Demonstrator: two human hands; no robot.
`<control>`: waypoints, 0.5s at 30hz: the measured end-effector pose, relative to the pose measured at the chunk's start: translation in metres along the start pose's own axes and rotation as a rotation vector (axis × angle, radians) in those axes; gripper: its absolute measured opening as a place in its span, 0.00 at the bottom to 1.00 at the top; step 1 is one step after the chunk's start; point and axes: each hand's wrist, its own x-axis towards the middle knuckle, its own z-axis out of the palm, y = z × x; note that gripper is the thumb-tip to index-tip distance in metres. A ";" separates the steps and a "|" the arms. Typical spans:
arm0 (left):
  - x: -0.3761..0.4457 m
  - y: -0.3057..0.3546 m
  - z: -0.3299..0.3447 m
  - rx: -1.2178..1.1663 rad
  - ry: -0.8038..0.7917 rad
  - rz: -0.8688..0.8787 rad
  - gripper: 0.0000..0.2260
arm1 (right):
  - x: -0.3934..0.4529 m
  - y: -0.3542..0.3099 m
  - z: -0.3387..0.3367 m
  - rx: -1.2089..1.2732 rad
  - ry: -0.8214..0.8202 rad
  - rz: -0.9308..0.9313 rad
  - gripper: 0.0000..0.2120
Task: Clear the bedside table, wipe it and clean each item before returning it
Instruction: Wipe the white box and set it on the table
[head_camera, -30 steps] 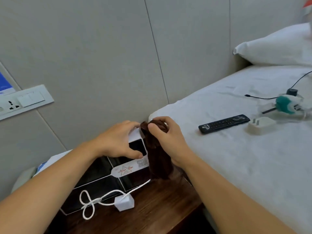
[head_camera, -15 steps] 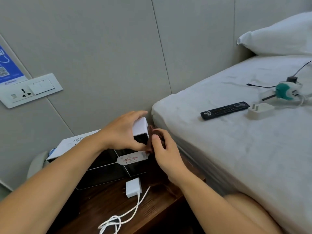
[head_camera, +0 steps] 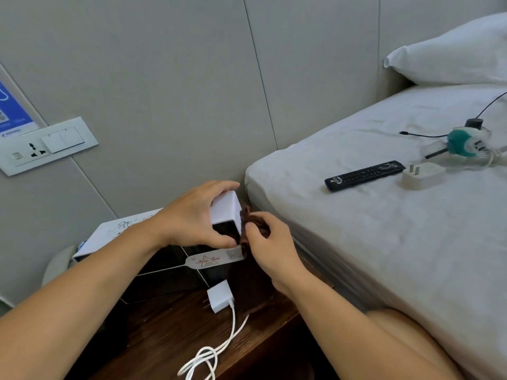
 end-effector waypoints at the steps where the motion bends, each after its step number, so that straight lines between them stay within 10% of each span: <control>1: 0.000 -0.001 0.000 0.001 -0.001 -0.003 0.50 | 0.003 0.008 0.000 -0.081 -0.008 0.106 0.07; 15: -0.007 0.000 0.000 0.009 0.010 -0.003 0.49 | 0.047 0.010 -0.036 -0.681 -0.058 -0.070 0.16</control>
